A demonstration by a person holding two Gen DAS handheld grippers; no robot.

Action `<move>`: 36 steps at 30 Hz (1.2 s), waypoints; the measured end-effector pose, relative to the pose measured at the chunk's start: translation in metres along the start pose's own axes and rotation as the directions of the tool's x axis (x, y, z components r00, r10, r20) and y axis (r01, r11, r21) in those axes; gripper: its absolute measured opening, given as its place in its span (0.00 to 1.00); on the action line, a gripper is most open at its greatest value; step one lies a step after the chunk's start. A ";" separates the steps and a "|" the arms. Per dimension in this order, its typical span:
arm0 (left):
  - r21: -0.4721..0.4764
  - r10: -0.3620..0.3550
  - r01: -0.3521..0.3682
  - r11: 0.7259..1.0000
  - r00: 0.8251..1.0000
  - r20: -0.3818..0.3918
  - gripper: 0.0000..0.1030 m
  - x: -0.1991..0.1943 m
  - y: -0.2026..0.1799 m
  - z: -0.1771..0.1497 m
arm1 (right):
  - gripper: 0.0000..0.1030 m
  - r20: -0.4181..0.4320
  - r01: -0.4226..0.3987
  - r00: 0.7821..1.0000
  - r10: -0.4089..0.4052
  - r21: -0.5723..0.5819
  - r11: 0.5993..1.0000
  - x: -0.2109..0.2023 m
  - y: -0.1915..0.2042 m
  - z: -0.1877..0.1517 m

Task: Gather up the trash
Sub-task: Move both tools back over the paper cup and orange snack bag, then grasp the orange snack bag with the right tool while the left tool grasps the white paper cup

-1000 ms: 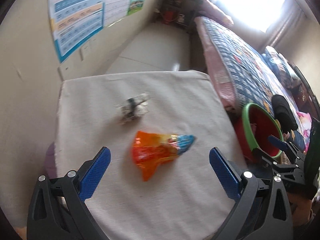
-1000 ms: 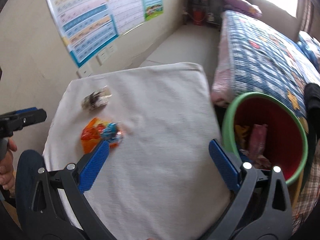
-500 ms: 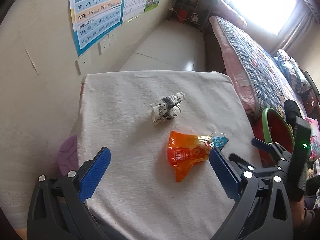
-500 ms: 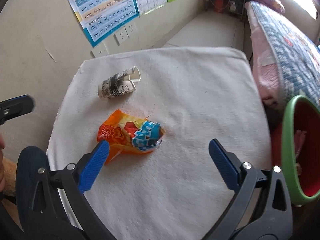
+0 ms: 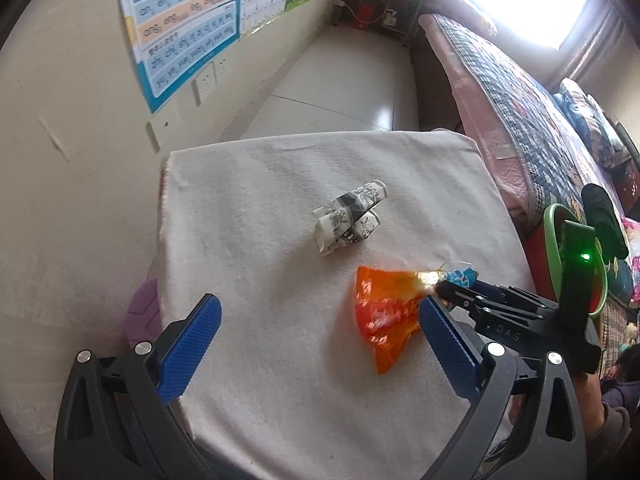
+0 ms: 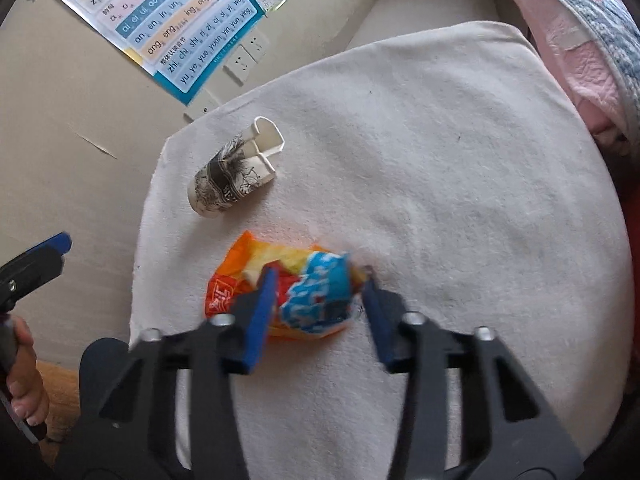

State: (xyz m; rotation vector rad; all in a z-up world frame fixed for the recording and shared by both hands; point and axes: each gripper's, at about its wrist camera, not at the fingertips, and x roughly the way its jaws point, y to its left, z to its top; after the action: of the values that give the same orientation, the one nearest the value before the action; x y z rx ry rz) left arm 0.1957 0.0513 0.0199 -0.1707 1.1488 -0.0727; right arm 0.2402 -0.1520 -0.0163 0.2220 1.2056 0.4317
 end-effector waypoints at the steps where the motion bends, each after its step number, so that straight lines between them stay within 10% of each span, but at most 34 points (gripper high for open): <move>1: 0.004 -0.003 0.003 1.000 1.000 -0.004 0.92 0.004 -0.002 0.003 | 0.23 0.002 0.003 1.000 -0.003 -0.001 1.000 -0.003 -0.001 0.001; 22: 0.186 0.086 -0.064 0.980 0.989 -0.117 0.86 0.115 -0.038 0.066 | 0.20 0.099 0.093 0.992 -0.085 -0.081 0.992 -0.073 -0.028 0.027; 36: 0.168 0.074 -0.049 0.984 0.986 -0.146 0.11 0.114 -0.039 0.058 | 0.20 0.132 0.101 0.987 -0.094 -0.045 0.994 -0.089 -0.039 0.022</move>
State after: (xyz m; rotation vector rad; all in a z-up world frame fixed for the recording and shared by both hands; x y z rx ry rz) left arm 0.2965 0.0018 -0.0530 0.0177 1.2933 -0.1266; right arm 0.2429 -0.2248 0.0515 0.1435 1.0718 0.3576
